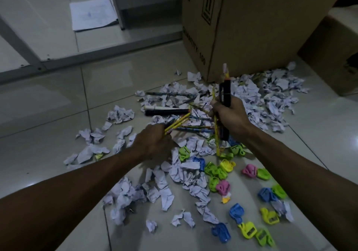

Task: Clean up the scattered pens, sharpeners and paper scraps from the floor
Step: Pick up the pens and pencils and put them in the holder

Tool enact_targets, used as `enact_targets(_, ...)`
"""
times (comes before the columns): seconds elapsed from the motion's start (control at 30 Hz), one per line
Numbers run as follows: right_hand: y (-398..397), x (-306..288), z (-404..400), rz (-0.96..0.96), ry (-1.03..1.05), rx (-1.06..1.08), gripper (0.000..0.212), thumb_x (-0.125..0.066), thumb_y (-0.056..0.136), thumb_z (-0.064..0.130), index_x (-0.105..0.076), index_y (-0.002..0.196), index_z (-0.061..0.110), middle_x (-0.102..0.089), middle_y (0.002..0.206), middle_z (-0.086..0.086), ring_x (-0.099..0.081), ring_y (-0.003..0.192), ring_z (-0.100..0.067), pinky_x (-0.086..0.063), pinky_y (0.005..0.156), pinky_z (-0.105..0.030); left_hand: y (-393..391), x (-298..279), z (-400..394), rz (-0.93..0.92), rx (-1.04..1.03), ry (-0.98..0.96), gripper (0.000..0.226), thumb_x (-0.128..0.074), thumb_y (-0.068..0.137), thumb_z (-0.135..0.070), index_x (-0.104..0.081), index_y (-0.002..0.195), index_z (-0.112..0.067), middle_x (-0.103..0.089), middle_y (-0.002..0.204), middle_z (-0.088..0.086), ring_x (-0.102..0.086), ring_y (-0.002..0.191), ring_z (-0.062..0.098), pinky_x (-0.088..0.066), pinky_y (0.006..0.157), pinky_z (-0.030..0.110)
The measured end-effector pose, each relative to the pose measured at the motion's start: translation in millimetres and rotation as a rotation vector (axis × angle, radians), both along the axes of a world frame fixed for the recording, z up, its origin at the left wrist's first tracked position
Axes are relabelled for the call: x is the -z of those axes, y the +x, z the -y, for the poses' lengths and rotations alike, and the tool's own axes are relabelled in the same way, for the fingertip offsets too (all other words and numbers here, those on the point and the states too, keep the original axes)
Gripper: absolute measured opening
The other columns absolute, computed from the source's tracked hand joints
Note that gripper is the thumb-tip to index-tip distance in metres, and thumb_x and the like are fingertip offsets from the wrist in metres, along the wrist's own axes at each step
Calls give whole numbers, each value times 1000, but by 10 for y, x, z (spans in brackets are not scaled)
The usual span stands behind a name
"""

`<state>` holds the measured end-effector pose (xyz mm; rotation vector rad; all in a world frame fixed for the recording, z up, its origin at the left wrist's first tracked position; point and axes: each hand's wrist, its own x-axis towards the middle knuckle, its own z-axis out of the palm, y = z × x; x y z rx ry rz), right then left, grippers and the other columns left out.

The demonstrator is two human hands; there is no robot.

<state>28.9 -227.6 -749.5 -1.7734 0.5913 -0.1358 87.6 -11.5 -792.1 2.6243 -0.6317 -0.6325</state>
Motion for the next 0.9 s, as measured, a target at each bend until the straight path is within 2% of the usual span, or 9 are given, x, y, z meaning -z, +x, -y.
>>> enact_targets(0.07, 23, -59, -25, -1, 247, 97, 14, -49, 101, 12, -53, 87, 10, -57, 70, -9, -56, 62, -24, -51, 63, -39, 21, -100, -18, -128, -122, -224, 10, -51, 95, -20, -52, 86, -15, -66, 76, 12, -60, 66, 27, -49, 61, 35)
enact_targets(0.17, 67, -131, -79, -51, 607, 214, 10, -49, 101, 12, -51, 98, 4, -56, 70, -12, -59, 57, -27, -57, 53, -36, 28, -295, 18, -393, -380, -510, 14, -50, 98, -15, -55, 86, -10, -60, 64, 11, -50, 55, 23, -41, 49, 28)
enact_targets(0.27, 97, -150, -169, -87, 778, 221, 13, -48, 101, 12, -51, 91, 5, -54, 66, -9, -56, 51, -22, -54, 53, -35, 46, -470, 87, -607, -511, -673, 14, -50, 97, -17, -54, 94, -4, -56, 62, 9, -49, 56, 21, -41, 51, 30)
enact_targets(0.37, 122, -118, -282, -97, 812, 213, 21, -51, 100, 12, -47, 80, 9, -43, 63, -5, -41, 48, -18, -38, 49, -32, 15, -610, 181, -795, -515, -775, 10, -47, 99, -17, -50, 97, -8, -52, 60, 6, -51, 54, 20, -45, 51, 30)
enact_targets(0.47, 83, -78, -427, -94, 748, 126, 24, -62, 94, 26, -51, 80, 10, -39, 54, 0, -34, 42, -14, -32, 45, -28, -49, -699, 297, -742, -402, -736, 12, -47, 100, -18, -50, 89, -13, -47, 57, 2, -42, 44, 15, -34, 43, 25)
enact_targets(0.6, -16, -123, -646, -127, 696, 69, 48, -79, 61, 47, -66, 83, 7, -56, 59, -7, -46, 46, -20, -37, 47, -28, -136, -782, 454, -570, -219, -652, 16, -45, 99, -11, -54, 86, -8, -52, 57, 9, -39, 37, 12, -30, 40, 22)
enact_targets(0.7, -33, -108, -695, -149, 764, 144, 74, -85, 43, 48, -71, 99, 1, -71, 96, -24, -65, 86, -42, -45, 71, -44, -164, -807, 540, -493, -162, -535, 13, -41, 94, -2, -47, 106, -2, -50, 66, 15, -44, 42, 17, -35, 41, 26)
enact_targets(0.8, -15, -105, -670, -179, 840, 194, 59, -85, 56, 41, -72, 101, 5, -74, 99, -18, -67, 95, -39, -52, 85, -50, -153, -820, 599, -525, -139, -417, 61, -47, 87, -9, -20, 140, 3, -55, 80, 19, -54, 48, 18, -42, 44, 28)
enact_targets(0.9, -20, -94, -630, -202, 903, 184, 34, -79, 75, 34, -74, 94, 6, -74, 93, -13, -67, 85, -33, -55, 80, -45, -134, -821, 651, -528, -95, -321, 85, -47, 92, -5, 17, 148, -5, -55, 117, 27, -64, 80, 27, -44, 44, 24)
